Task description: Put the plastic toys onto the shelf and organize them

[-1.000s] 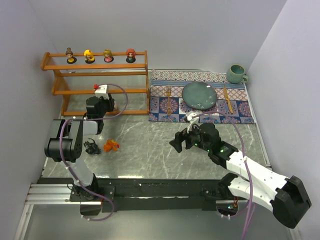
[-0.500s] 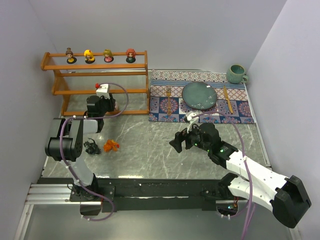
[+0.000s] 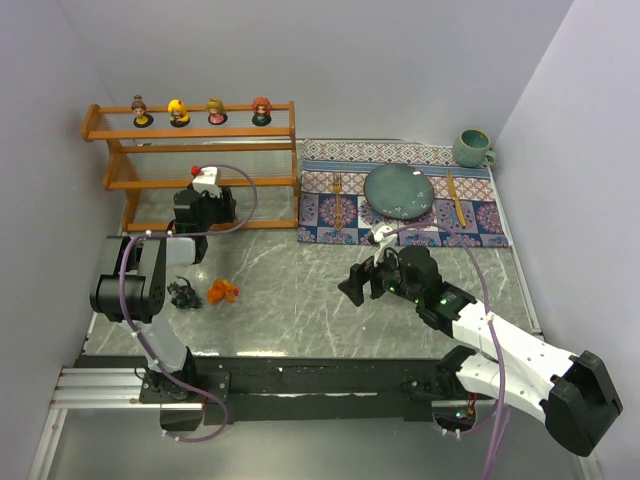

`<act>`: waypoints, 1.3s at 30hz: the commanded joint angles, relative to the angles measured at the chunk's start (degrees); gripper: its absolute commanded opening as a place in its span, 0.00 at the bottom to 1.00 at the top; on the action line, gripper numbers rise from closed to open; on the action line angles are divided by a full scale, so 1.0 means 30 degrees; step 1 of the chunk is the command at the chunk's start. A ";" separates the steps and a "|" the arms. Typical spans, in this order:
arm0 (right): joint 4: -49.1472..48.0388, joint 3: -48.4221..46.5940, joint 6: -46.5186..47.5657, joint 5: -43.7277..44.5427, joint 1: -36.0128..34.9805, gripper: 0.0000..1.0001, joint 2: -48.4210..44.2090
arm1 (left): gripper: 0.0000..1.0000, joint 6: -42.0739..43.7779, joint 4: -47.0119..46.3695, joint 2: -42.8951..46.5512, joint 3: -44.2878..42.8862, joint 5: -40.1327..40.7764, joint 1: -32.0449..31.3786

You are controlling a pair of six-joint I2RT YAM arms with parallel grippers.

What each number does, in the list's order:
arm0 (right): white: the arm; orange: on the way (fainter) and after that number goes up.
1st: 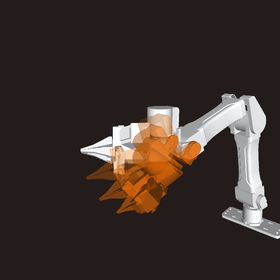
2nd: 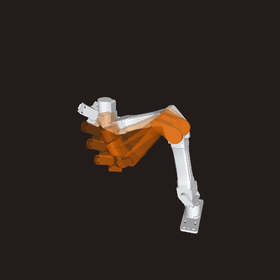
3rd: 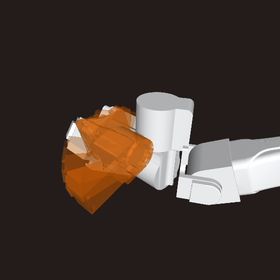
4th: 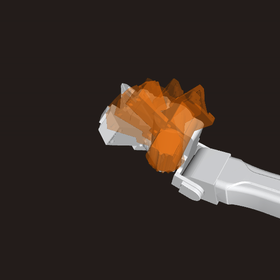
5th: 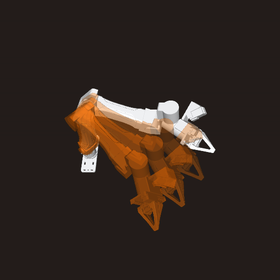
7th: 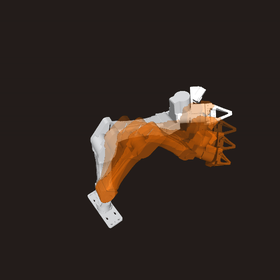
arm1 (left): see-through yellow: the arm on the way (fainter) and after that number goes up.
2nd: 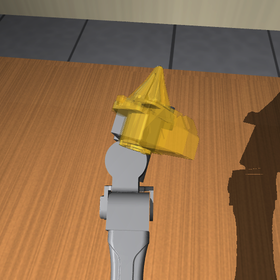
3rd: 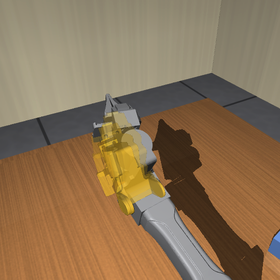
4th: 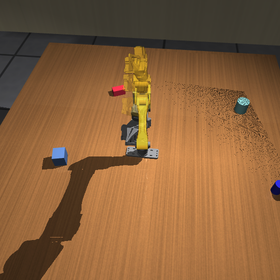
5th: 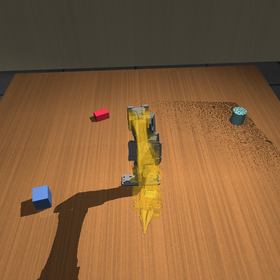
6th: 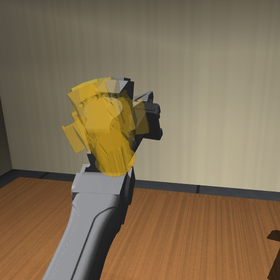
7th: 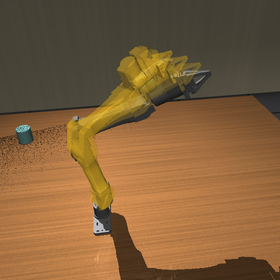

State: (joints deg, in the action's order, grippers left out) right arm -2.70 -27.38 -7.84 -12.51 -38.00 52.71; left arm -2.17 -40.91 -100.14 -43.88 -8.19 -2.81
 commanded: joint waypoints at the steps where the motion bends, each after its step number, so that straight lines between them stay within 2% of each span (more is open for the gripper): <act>1: -0.0829 -0.0513 -0.0054 -0.0136 0.0068 0.95 -0.0137 | 0.71 -0.0007 -0.0106 0.0507 -0.0374 -0.0347 0.0087; 9: -0.1092 -0.0309 -0.0230 -0.0194 0.0039 0.95 -0.0488 | 0.84 -0.0446 0.0626 0.1941 -0.0286 -0.0378 0.0087; 17: -0.1326 0.0189 -0.0434 -0.0487 0.0068 0.96 -0.1367 | 0.90 -0.0505 0.3110 0.4575 0.0153 0.0207 0.0087; 23: -0.1502 0.0658 -0.0669 -0.0487 0.0039 0.95 -0.2157 | 0.92 -0.2407 0.5516 0.8056 0.1294 0.1639 0.0087; 25: -0.1590 0.0775 -0.0815 -0.0487 0.0039 0.96 -0.2334 | 0.93 -0.3315 0.6980 0.9116 0.1674 0.2402 0.0086; 27: -0.1591 0.0776 -0.0845 -0.0517 0.0039 0.96 -0.2510 | 0.99 -0.4336 0.9080 1.0669 0.1764 0.3569 0.0058; 35: -0.1883 0.0864 -0.0992 -0.0955 0.0010 0.96 -0.2512 | 0.97 -0.7884 1.7025 1.4419 0.1151 0.9372 0.0087; 37: -0.1942 0.0805 -0.0992 -0.1160 0.0068 0.96 -0.2423 | 0.97 -0.9933 1.9275 1.4803 0.0655 1.0980 0.0087; 39: -0.2059 0.0805 -0.0992 -0.1278 0.0068 0.96 -0.2277 | 0.97 -1.1721 2.0572 1.5039 0.0214 1.1398 0.0087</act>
State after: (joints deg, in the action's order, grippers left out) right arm -5.56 -25.04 -10.50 -14.96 -38.00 45.63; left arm -25.43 6.66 -56.93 -39.22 16.80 -2.81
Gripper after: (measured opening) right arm 0.957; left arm 0.969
